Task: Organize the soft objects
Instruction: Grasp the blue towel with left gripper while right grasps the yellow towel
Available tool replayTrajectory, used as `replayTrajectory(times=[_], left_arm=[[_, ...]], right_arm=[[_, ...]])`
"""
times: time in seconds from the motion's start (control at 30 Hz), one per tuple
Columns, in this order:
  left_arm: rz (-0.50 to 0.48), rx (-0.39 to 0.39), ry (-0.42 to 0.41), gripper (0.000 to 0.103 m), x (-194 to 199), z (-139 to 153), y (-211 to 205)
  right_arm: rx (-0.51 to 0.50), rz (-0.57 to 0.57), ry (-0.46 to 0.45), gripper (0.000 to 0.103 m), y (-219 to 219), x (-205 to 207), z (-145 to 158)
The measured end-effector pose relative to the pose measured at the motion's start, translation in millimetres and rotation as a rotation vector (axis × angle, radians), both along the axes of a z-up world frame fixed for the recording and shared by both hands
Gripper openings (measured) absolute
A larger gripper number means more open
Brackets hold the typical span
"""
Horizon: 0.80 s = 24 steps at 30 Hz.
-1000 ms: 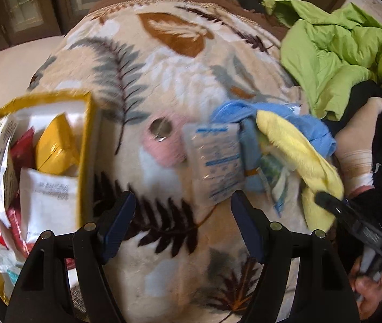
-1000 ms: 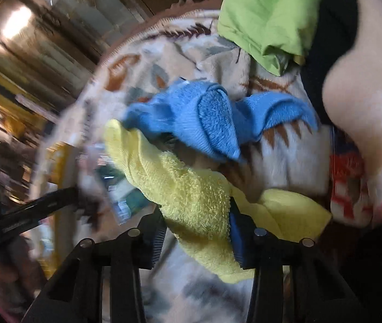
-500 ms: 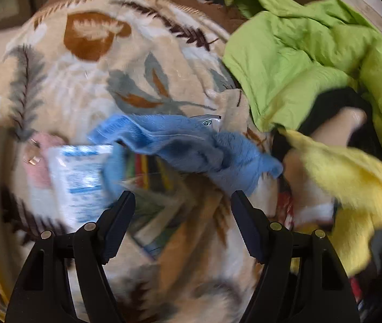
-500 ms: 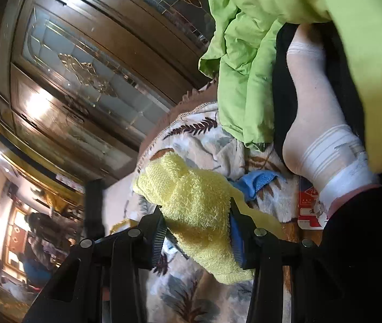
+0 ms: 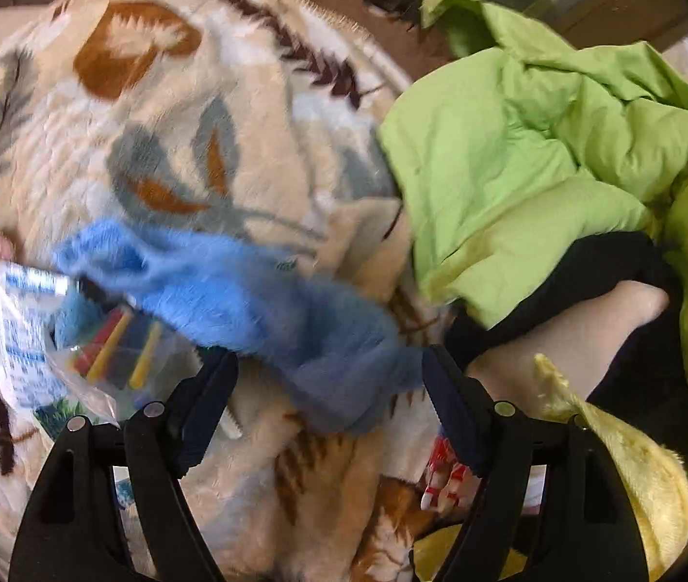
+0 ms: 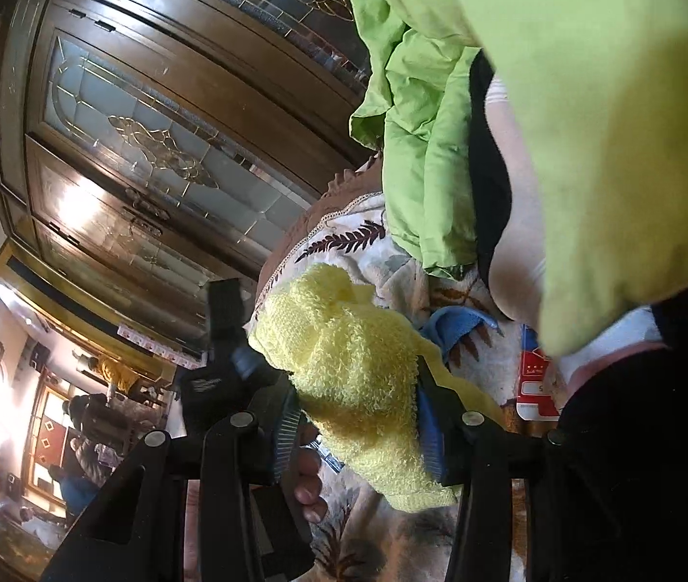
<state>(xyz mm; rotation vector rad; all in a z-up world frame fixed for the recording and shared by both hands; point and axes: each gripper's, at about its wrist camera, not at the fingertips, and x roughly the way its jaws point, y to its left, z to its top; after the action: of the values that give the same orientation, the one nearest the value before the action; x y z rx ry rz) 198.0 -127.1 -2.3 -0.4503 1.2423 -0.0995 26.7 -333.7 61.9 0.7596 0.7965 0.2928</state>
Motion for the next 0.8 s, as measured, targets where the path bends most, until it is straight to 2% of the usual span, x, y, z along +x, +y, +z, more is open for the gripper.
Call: replayTrajectory(times=[0.13, 0.23, 0.33, 0.4, 0.5, 0.63, 0.8], left_arm=[[-0.035, 0.047, 0.057, 0.082, 8.9, -18.4, -11.5], [-0.036, 0.032, 0.124, 0.082, 10.9, -40.4, -12.5], [-0.037, 0.036, 0.102, 0.081, 13.0, -41.8, -12.2], [-0.061, 0.027, 0.072, 0.039, 12.7, -35.8, -11.7], [-0.104, -0.008, 0.061, 0.038, 8.6, -30.4, -8.9], [-0.139, 0.001, -0.006, 0.036, -4.2, -11.2, -1.5], [-0.191, 0.035, -0.092, 0.036, -25.7, 26.0, 9.2]], right_arm=[[0.022, 0.008, 0.003, 0.045, 0.5, 2.0, -2.5], [0.015, 0.01, -0.001, 0.045, 0.7, 1.7, -2.5], [0.008, 0.006, 0.001, 0.045, 0.3, 1.3, -3.4], [0.016, 0.007, 0.006, 0.045, 0.5, 1.4, -4.2], [0.022, 0.002, 0.003, 0.045, -1.6, 0.3, -4.1], [0.035, 0.006, -0.005, 0.045, -1.0, -0.2, -1.7], [0.056, 0.009, -0.012, 0.045, 0.4, -3.2, 2.0]])
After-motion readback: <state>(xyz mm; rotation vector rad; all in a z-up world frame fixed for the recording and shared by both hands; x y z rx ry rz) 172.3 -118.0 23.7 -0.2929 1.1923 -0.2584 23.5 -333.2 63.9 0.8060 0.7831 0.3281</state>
